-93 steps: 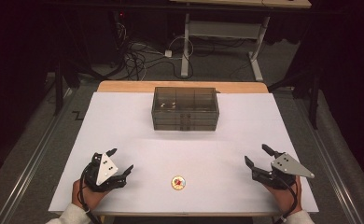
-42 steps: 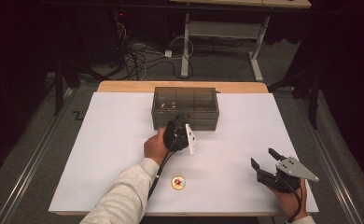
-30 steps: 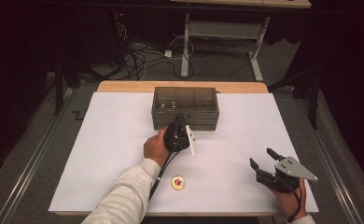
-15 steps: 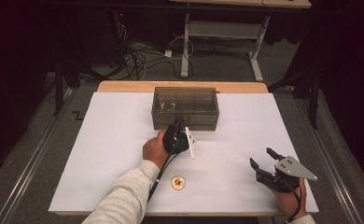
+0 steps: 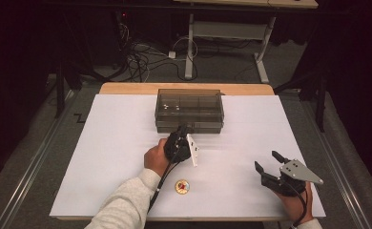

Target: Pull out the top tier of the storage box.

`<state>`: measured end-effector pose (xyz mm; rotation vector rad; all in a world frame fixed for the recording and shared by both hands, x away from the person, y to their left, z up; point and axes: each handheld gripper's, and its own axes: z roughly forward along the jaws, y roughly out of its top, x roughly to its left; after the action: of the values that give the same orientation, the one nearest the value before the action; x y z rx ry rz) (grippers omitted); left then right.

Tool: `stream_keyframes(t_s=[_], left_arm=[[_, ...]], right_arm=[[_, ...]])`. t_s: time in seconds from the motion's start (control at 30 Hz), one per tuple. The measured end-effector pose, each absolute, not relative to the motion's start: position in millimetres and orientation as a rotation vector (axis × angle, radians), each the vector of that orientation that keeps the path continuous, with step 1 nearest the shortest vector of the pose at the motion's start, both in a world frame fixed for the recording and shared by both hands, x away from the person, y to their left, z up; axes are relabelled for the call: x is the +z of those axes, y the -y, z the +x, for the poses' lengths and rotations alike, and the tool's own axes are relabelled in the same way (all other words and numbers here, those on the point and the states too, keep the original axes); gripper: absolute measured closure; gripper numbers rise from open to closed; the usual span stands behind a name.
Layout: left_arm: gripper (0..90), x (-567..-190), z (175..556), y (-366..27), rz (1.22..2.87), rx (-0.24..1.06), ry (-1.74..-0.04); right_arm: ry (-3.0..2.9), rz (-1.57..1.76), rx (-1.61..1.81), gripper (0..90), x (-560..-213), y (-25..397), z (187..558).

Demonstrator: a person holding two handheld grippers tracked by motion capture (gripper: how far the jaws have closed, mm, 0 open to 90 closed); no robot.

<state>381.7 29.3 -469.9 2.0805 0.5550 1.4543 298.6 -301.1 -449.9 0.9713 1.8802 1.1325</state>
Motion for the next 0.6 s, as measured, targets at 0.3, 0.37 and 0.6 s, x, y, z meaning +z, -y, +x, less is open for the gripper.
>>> stream_keyframes(t_s=[0.3,0.37,0.6], left_arm=[[78.8,-405.5,377.8,-70.7,2.024,0.952,-0.593],[84.5,-393.9,387.7,-79.4,2.019,0.894,-0.633],[87.1,-393.0,430.8,-93.5,2.141,0.771,-0.75]], right_arm=[[-1.89,0.997,1.135,30.2,-449.9,302.8,298.8],[-1.897,0.993,1.132,30.2,-450.4,301.3,300.1],[-1.936,0.976,1.117,30.2,-452.1,296.3,301.4]])
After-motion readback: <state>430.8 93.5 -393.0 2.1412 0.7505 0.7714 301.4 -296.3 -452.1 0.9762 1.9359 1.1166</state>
